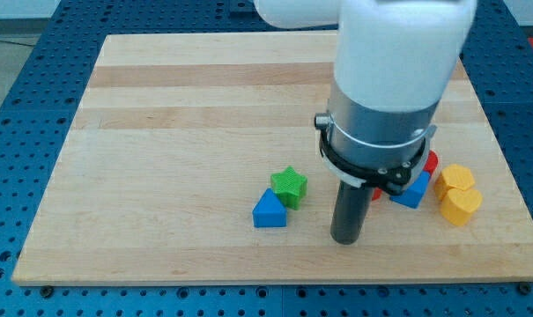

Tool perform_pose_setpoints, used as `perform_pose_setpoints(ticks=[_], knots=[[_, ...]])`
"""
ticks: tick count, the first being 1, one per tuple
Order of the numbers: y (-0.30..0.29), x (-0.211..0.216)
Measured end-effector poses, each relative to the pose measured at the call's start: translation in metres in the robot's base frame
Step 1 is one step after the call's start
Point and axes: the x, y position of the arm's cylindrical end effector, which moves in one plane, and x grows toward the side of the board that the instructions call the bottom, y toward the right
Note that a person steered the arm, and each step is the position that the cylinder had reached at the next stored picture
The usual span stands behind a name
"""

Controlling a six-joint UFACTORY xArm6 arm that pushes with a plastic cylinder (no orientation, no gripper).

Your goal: Separate the triangle from the green star

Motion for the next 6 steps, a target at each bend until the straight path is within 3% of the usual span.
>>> perform_pose_setpoints(ticks=[2,6], knots=[[-0.076,-0.033],[-0.157,-0.03]])
